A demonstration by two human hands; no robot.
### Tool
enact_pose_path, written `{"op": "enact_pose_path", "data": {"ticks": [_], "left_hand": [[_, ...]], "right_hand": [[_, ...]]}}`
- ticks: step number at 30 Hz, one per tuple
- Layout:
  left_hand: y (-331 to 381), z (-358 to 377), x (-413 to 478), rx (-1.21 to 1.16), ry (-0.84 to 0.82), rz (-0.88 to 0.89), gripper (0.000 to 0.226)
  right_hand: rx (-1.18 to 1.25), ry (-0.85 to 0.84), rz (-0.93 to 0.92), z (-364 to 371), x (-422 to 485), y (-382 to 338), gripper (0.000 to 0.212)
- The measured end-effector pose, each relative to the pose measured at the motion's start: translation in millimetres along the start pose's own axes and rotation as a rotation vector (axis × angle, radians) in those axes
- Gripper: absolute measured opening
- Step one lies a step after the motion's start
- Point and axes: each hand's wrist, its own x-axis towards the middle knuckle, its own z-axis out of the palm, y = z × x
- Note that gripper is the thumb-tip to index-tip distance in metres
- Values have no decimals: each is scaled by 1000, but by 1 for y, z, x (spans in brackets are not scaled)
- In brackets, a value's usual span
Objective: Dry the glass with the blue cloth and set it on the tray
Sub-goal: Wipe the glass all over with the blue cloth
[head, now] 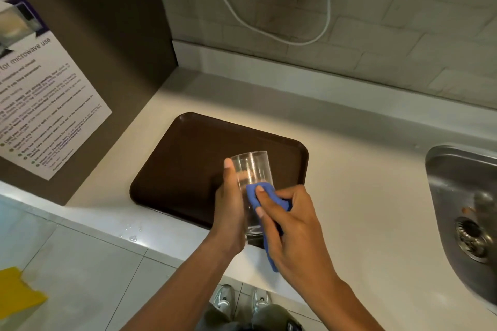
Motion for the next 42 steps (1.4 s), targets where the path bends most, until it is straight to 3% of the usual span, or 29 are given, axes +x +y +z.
{"op": "enact_pose_path", "data": {"ticks": [3, 6, 8, 13, 18, 23, 29, 35, 39, 42], "left_hand": [[-2, 7, -5, -10, -52, -60, 74], [-9, 7, -15, 25, -134, -9, 80], [-7, 9, -27, 9, -165, -37, 79], [10, 3, -20, -122, -188, -32, 85], [5, 6, -30, -84, -169, -97, 95], [16, 6, -23, -166, -186, -105, 93], [11, 7, -33, -126, -223, -129, 90], [25, 4, -24, -237, -277, -94, 93], [14, 9, -33, -272, -278, -135, 90], [19, 10, -28, -311, -259, -93, 89]], "right_hand": [[36, 22, 24, 8, 1, -3, 21], [-246, 90, -119, -6, 24, -10, 31], [-259, 142, -136, -15, 43, -15, 31], [-289, 28, -288, -8, 9, -2, 36], [-107, 118, -27, -18, 30, 1, 29], [-130, 90, -197, -11, 9, -4, 32], [-36, 153, -13, -17, 31, -8, 28], [-37, 77, -143, -8, 2, -7, 31], [-58, 74, -22, -11, 29, -12, 30], [-4, 62, -63, -6, 24, -17, 35]]}}
